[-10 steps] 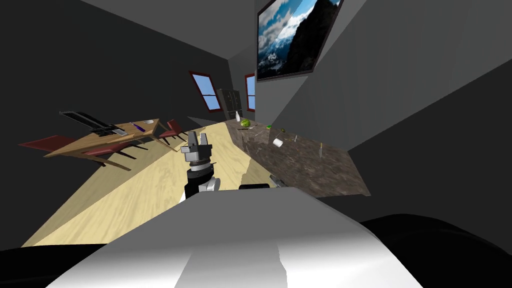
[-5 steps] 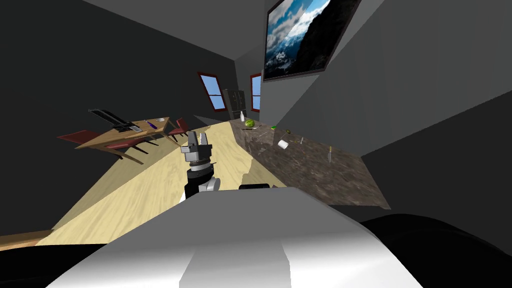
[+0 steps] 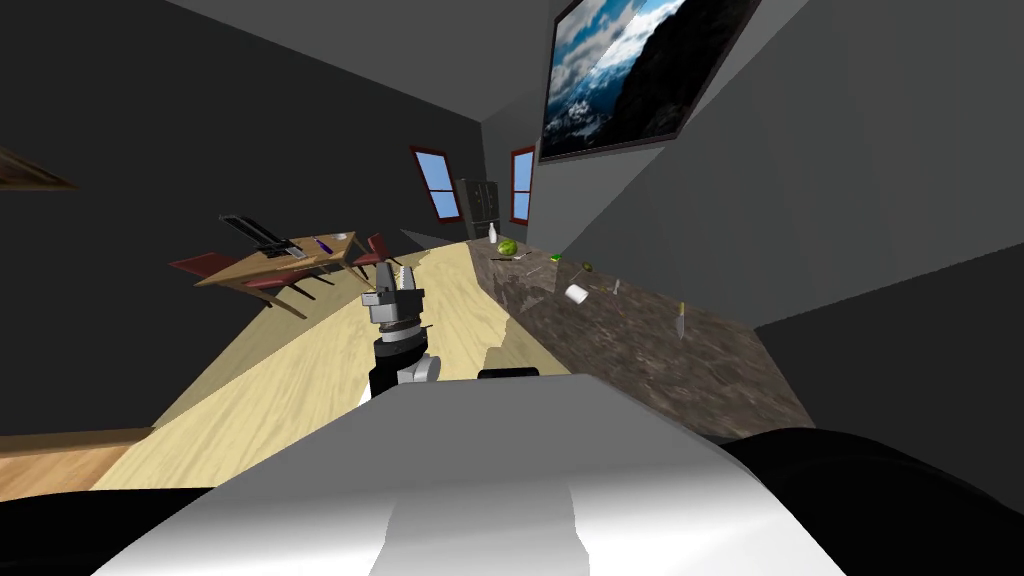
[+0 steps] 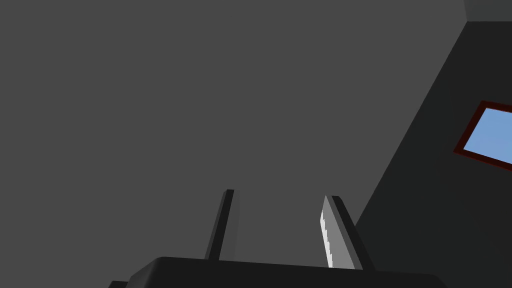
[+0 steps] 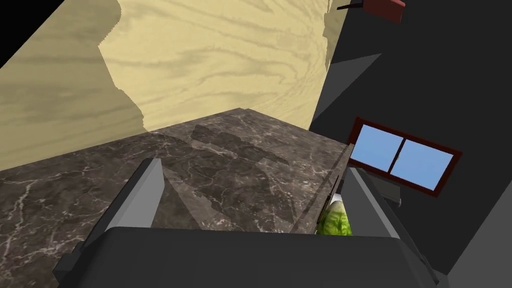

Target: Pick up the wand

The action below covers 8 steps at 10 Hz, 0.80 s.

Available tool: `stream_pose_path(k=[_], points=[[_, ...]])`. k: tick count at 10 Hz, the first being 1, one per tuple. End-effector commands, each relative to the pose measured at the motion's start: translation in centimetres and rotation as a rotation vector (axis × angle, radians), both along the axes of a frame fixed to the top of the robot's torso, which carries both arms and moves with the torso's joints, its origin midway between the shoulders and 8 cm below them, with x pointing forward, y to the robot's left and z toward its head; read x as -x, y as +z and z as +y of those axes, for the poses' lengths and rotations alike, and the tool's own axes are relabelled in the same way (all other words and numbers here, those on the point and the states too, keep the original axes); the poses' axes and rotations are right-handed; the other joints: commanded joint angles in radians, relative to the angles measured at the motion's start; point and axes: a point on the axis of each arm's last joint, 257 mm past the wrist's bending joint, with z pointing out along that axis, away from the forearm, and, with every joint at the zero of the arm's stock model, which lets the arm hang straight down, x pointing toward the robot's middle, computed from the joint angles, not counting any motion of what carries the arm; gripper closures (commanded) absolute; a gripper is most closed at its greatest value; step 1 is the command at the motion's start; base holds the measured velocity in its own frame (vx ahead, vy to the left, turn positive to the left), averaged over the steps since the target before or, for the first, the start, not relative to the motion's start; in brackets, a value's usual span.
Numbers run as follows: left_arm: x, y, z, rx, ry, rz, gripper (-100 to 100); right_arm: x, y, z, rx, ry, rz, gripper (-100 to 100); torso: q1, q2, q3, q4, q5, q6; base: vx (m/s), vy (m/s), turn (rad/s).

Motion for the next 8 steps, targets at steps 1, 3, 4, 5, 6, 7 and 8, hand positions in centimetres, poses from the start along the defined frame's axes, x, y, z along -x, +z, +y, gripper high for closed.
stream_pose_path(k=[1,3,4,5,6,7,8], points=[[0.0,0.0,0.0,0.0,0.0,0.0,0,3.4,-1.7,-2.2,0.048,0.011,0.088,-100,0.0,0.0,0.0,0.0,0.0,0.0,0.083,0.036,0.131],[0.0,0.0,0.0,0.0,0.0,0.0,0,6.9,-2.9,-4.7,0.108,0.036,0.175,-100,0.0,-0.001,-0.001,0.0,0.0,0.0,0.079,0.019,0.185],[0.0,0.0,0.0,0.0,0.0,0.0,0,7.2,-2.9,-5.3,0.121,0.047,0.181,-100,-0.001,-0.002,-0.001,0.0,0.0,-0.001,0.072,-0.005,0.082],[0.0,0.0,0.0,0.0,0.0,0.0,0,7.3,-2.8,-5.6,0.13,0.053,0.184,-100,-0.002,-0.001,-0.001,0.0,0.0,0.0,0.032,-0.002,-0.037],[0.0,0.0,0.0,0.0,0.0,0.0,0,10.4,-3.6,-7.9,0.179,0.063,0.259,-100,-0.002,0.001,0.001,0.0,0.0,0.0,0.062,0.007,0.182],[0.0,0.0,0.0,0.0,0.0,0.0,0,10.4,-3.6,-8.4,0.189,0.071,0.262,-100,-0.001,0.0,0.0,0.0,0.0,0.0,0.068,-0.003,0.117],[0.0,0.0,0.0,0.0,0.0,0.0,0,10.5,-3.5,-8.5,0.191,0.073,0.263,-100,-0.002,0.0,0.0,0.0,0.0,0.0,0.036,-0.004,-0.014]])
